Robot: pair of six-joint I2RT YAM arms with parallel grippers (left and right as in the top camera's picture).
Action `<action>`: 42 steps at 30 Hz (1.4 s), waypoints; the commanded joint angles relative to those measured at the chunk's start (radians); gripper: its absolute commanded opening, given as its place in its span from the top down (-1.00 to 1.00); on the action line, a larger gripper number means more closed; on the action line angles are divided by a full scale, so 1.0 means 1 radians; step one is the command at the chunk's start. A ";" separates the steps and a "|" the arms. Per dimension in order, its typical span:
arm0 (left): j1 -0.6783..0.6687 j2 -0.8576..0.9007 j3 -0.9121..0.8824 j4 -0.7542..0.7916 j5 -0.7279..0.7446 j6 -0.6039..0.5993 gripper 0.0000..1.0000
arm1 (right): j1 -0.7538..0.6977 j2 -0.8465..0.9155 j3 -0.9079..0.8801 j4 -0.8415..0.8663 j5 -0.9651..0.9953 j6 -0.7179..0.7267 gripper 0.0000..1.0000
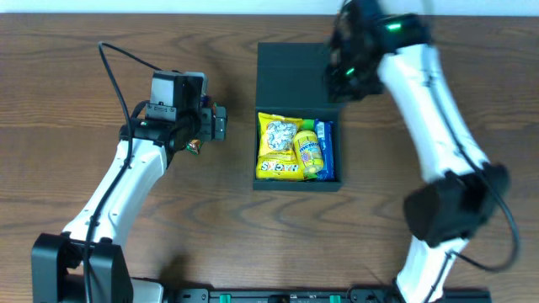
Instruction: Pack container
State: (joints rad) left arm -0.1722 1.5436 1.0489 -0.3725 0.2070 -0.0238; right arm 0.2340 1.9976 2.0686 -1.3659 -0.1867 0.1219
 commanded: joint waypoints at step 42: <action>0.002 0.332 0.025 0.105 -0.043 0.308 0.07 | -0.103 -0.064 0.018 0.053 -0.001 -0.034 0.97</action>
State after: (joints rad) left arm -0.1722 1.8606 1.0496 -0.2626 0.1749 0.2836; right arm 0.1387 1.9270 2.0830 -1.3148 -0.1864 0.1013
